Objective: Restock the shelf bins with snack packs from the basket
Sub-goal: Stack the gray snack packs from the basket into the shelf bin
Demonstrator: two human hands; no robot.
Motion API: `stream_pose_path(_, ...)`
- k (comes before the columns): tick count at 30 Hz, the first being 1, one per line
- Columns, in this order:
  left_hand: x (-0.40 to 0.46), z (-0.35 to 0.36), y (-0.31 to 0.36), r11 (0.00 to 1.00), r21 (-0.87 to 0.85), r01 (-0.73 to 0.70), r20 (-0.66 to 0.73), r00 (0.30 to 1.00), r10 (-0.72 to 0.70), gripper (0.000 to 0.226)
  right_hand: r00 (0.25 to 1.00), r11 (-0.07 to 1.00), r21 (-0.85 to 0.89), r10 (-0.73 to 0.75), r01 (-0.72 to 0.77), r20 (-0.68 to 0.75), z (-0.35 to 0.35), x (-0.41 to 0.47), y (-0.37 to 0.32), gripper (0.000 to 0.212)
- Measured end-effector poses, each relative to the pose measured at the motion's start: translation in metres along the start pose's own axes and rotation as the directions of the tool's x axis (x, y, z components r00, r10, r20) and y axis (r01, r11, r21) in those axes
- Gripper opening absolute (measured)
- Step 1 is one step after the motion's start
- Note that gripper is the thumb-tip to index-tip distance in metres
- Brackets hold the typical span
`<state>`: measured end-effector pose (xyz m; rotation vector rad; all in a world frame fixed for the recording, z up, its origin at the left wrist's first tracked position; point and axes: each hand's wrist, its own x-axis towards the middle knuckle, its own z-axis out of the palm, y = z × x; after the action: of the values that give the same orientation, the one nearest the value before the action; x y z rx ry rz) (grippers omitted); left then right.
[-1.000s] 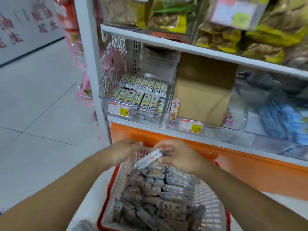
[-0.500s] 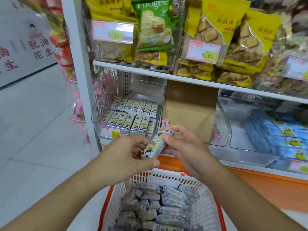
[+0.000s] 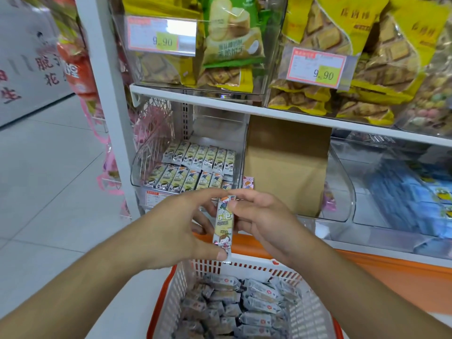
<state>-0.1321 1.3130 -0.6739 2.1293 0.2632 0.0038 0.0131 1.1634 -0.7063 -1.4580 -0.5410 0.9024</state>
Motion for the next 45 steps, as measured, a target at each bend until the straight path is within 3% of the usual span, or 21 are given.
stream_pose_path(4,0.011,-0.008,-0.006,0.999,0.035,0.005,-0.004,1.000,-0.004,0.096,1.000,0.999,-0.046,0.019,-0.019,-0.015,0.001,0.006,-0.011,0.024)
stream_pose_path(6,0.020,-0.014,-0.008,0.998,0.055,0.014,-0.043,0.999,-0.012,0.093,0.994,0.966,-0.257,-0.031,0.005,-0.100,-0.004,0.009,-0.019,0.024)
stream_pose_path(8,0.032,-0.023,-0.007,0.994,0.107,0.031,-0.102,0.995,-0.020,0.092,0.951,0.803,-0.593,-0.232,0.067,-0.206,-0.016,0.012,-0.024,0.032)
stream_pose_path(9,0.039,-0.029,-0.006,0.990,0.138,0.041,-0.135,0.991,-0.022,0.092,0.923,0.694,-0.713,-0.332,0.100,-0.194,-0.022,0.014,-0.025,0.042)
stream_pose_path(12,0.069,-0.045,-0.002,0.952,0.301,0.052,-0.200,0.980,0.009,0.095,0.934,0.504,-0.849,-0.355,0.159,-0.036,-0.031,0.018,-0.022,0.074)
stream_pose_path(17,0.130,-0.049,-0.010,0.848,0.530,0.009,-0.105,0.993,0.055,0.102,0.964,0.519,-0.837,-0.265,0.174,0.036,-0.036,0.016,-0.014,0.086)
stream_pose_path(22,0.164,-0.034,-0.033,0.772,0.636,0.014,0.024,0.999,-0.038,0.101,0.961,0.541,-0.820,-0.274,0.187,0.039,-0.037,0.017,-0.013,0.087)
stream_pose_path(34,0.165,-0.019,-0.043,0.643,0.753,0.141,0.012,0.974,-0.228,0.095,0.960,0.535,-0.822,-0.276,0.194,0.047,-0.038,0.016,-0.006,0.090)
stream_pose_path(37,0.157,-0.021,-0.042,0.673,0.719,0.173,0.007,0.967,-0.256,0.094,0.961,0.537,-0.822,-0.273,0.191,0.045,-0.039,0.015,-0.006,0.090)
stream_pose_path(41,0.132,-0.029,-0.039,0.832,0.516,0.202,-0.052,0.977,-0.205,0.076,0.956,0.532,-0.825,-0.290,0.193,0.036,-0.038,0.008,-0.011,0.086)
stream_pose_path(43,0.111,-0.028,-0.039,0.895,0.414,0.164,-0.177,0.979,-0.098,0.057,0.948,0.545,-0.815,-0.319,0.197,0.015,-0.037,0.001,-0.014,0.082)
stream_pose_path(45,0.082,-0.018,-0.040,0.945,0.312,0.093,-0.369,0.929,0.031,0.038,0.924,0.564,-0.797,-0.381,0.217,-0.018,-0.034,-0.007,-0.014,0.072)
